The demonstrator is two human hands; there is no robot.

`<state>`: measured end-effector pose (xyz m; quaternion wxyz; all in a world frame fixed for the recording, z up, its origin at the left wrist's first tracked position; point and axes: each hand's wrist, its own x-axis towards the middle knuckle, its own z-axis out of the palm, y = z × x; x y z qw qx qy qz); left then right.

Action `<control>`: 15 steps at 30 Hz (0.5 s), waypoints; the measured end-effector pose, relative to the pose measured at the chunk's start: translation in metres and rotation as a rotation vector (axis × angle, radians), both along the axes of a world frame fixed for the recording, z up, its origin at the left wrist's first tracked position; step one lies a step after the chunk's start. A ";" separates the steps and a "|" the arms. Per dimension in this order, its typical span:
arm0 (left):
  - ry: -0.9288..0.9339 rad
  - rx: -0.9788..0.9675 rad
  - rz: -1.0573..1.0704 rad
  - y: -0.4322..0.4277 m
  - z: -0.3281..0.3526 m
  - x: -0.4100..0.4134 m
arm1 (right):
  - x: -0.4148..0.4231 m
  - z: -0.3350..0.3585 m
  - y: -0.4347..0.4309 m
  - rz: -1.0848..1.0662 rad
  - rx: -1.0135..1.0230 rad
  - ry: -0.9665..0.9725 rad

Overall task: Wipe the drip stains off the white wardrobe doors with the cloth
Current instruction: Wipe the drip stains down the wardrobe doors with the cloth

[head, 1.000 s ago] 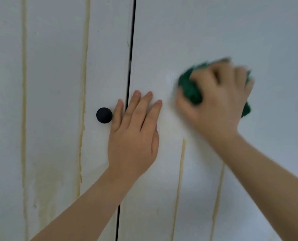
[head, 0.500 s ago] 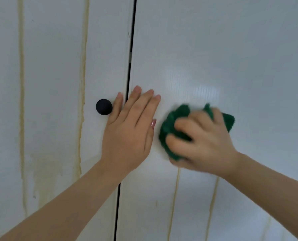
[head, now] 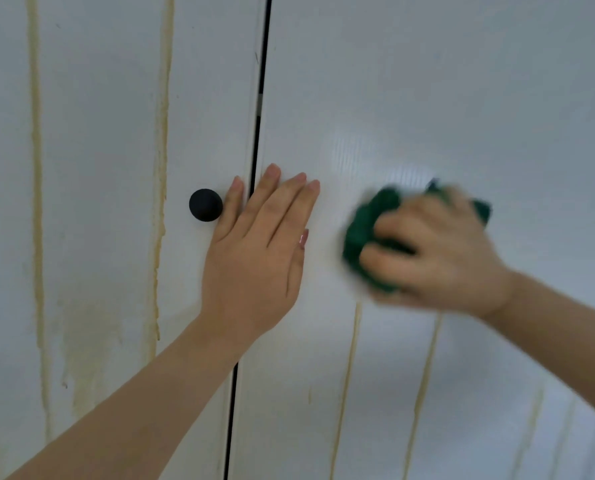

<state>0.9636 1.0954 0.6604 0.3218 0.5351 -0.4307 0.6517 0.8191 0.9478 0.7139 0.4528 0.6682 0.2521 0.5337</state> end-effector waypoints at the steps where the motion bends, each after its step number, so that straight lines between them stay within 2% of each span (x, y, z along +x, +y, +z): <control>1: 0.000 -0.004 -0.001 -0.001 0.000 0.000 | -0.003 0.022 -0.006 -0.004 0.092 -0.103; 4: 0.000 -0.011 0.006 -0.003 -0.001 0.000 | 0.002 0.055 -0.001 0.050 0.604 -0.495; 5: 0.000 -0.010 0.009 -0.003 -0.002 0.000 | 0.010 0.044 0.002 0.079 0.635 -0.549; 6: 0.003 -0.008 0.012 -0.003 -0.001 -0.001 | 0.017 0.023 0.007 0.080 0.582 -0.515; 9: 0.009 0.000 0.015 -0.001 -0.001 -0.001 | 0.014 -0.033 0.007 0.042 0.147 -0.142; 11: 0.004 -0.006 0.017 -0.001 -0.001 -0.002 | -0.001 -0.018 -0.005 0.012 0.038 -0.053; 13: 0.002 -0.015 0.019 -0.002 -0.001 -0.002 | -0.012 0.017 -0.020 -0.008 0.172 -0.226; 15: -0.003 -0.026 0.016 -0.003 -0.001 -0.002 | -0.016 0.040 -0.022 0.030 0.514 -0.439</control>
